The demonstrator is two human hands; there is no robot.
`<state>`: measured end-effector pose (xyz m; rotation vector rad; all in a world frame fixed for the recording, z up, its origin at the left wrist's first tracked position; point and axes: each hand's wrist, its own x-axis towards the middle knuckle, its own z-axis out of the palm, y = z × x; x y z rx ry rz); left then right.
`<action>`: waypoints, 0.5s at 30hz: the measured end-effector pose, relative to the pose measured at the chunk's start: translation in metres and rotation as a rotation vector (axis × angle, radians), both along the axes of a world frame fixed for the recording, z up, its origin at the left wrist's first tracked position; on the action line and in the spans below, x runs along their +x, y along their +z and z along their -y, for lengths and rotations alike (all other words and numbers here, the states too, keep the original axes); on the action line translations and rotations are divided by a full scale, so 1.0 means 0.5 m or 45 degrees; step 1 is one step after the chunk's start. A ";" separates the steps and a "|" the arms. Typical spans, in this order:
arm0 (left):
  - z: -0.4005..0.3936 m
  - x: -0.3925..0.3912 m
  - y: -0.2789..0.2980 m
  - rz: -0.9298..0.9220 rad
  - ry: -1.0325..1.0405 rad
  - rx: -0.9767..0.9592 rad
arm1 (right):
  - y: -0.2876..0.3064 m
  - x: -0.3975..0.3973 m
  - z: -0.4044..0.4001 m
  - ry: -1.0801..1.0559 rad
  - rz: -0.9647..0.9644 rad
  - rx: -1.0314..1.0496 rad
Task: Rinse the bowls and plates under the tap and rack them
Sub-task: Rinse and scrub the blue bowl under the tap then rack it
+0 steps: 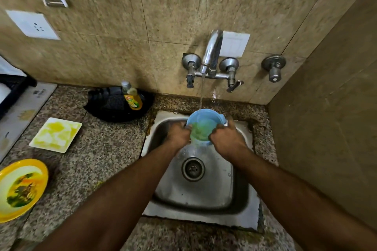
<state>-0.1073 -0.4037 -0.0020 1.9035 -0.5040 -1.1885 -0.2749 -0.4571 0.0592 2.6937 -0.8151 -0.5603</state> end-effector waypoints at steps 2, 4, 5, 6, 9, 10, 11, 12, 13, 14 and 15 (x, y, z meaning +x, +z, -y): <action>0.016 -0.007 -0.004 -0.014 0.023 -0.014 | 0.016 0.019 0.001 -0.039 0.011 -0.007; 0.031 0.000 -0.002 0.089 0.089 0.041 | 0.027 0.040 -0.007 -0.013 0.052 0.026; 0.033 0.006 -0.004 0.106 0.093 0.082 | 0.026 0.040 -0.010 0.008 0.061 0.057; 0.026 0.002 0.014 0.061 0.114 0.107 | 0.024 0.033 -0.011 0.035 0.061 0.064; 0.002 -0.028 0.057 -0.218 0.178 0.032 | 0.023 0.010 0.005 0.058 0.017 -0.028; -0.001 -0.038 0.056 -0.272 0.192 -0.009 | 0.026 0.011 0.008 0.037 0.013 -0.041; -0.007 -0.048 0.057 -0.309 0.203 -0.045 | 0.029 0.018 0.008 0.026 0.029 -0.035; -0.010 -0.053 0.057 -0.332 0.250 -0.072 | 0.031 0.026 0.004 0.030 0.052 -0.022; -0.009 -0.054 0.060 -0.349 0.314 -0.091 | 0.030 0.033 -0.003 0.041 0.078 -0.001; -0.011 -0.051 0.063 -0.356 0.361 -0.104 | 0.027 0.033 -0.009 0.038 0.103 0.029; -0.015 -0.045 0.062 -0.363 0.362 -0.110 | 0.016 0.026 -0.014 0.020 0.131 0.071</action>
